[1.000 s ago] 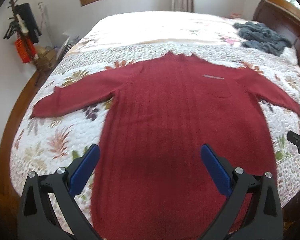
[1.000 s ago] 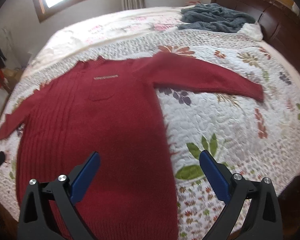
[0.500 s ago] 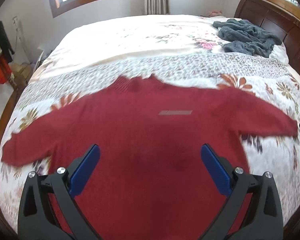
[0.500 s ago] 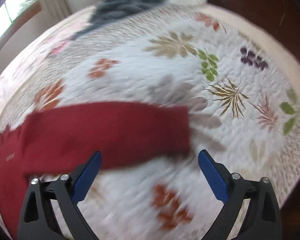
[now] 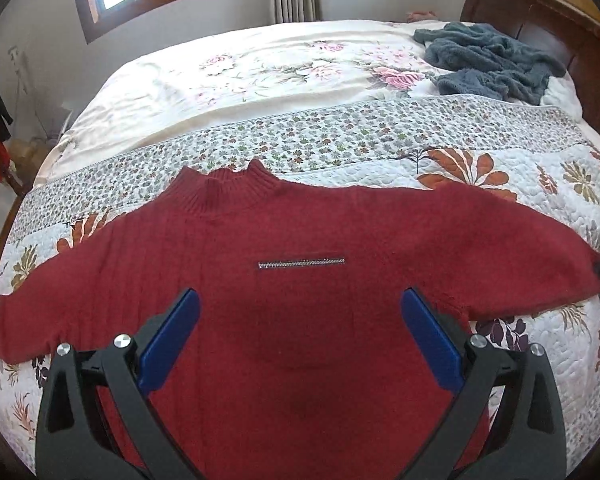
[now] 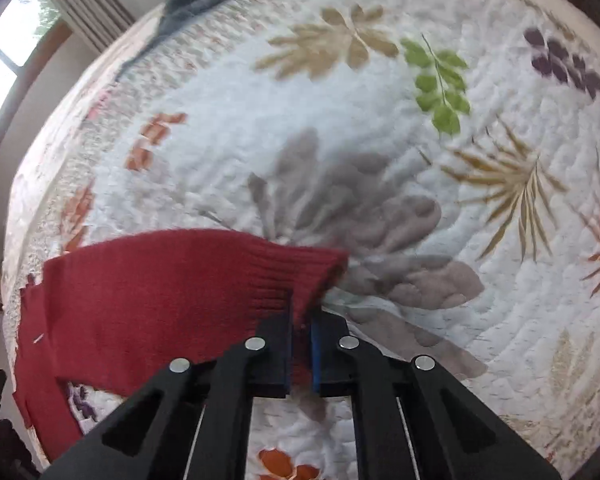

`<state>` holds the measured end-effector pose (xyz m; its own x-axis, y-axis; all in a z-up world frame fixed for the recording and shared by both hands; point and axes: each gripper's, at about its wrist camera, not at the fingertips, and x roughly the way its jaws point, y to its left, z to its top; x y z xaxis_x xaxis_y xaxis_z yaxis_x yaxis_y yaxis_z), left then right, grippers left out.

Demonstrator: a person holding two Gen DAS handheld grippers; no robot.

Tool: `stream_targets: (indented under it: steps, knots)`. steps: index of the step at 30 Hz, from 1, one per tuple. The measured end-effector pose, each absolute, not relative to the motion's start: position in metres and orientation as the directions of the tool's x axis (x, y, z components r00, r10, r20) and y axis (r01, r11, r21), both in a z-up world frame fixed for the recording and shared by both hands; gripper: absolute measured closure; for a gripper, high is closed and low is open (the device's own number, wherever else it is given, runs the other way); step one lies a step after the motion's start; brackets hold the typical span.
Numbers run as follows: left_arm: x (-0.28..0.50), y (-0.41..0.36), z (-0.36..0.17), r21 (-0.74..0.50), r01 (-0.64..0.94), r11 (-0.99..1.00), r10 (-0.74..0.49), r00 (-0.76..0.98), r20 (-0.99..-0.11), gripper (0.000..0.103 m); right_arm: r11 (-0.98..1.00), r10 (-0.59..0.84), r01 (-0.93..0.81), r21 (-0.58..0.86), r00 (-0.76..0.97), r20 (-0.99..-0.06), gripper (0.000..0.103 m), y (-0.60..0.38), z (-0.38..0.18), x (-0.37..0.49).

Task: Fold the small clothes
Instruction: 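Grasp the cuff of the red sweater sleeve with the right gripper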

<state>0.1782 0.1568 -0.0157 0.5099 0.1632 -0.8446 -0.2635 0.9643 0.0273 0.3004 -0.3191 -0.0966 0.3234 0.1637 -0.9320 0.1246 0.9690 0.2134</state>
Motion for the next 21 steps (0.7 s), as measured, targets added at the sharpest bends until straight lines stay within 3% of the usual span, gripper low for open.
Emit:
stream_targets:
  steps: [4, 7, 11, 15, 21]
  knots:
    - [0.168, 0.169, -0.009, 0.032, -0.274, 0.961, 0.175, 0.518, -0.837, 0.003, 0.972, 0.112, 0.142, 0.189, 0.427, -0.897, 0.097, -0.326, -0.058, 0.298]
    - [0.162, 0.185, -0.009, 0.036, -0.297, 0.954, 0.191, 0.512, -0.838, 0.003, 0.977, 0.027, 0.184, 0.105, 0.382, -0.924, 0.097, -0.324, -0.064, 0.303]
    - [0.151, 0.212, -0.013, 0.019, -0.343, 0.939, 0.195, 0.487, -0.851, 0.003, 0.974, 0.015, 0.205, 0.101, 0.380, -0.925, 0.097, -0.305, -0.066, 0.301]
    - [0.141, 0.234, -0.014, 0.034, -0.359, 0.933, 0.216, 0.480, -0.851, 0.003, 0.963, 0.137, 0.159, 0.219, 0.412, -0.901, 0.097, -0.270, -0.042, 0.290]
    - [0.127, 0.256, -0.018, 0.012, -0.366, 0.930, 0.198, 0.473, -0.858, 0.003, 0.942, 0.335, -0.109, 0.318, 0.376, -0.864, 0.097, -0.144, -0.005, 0.276]
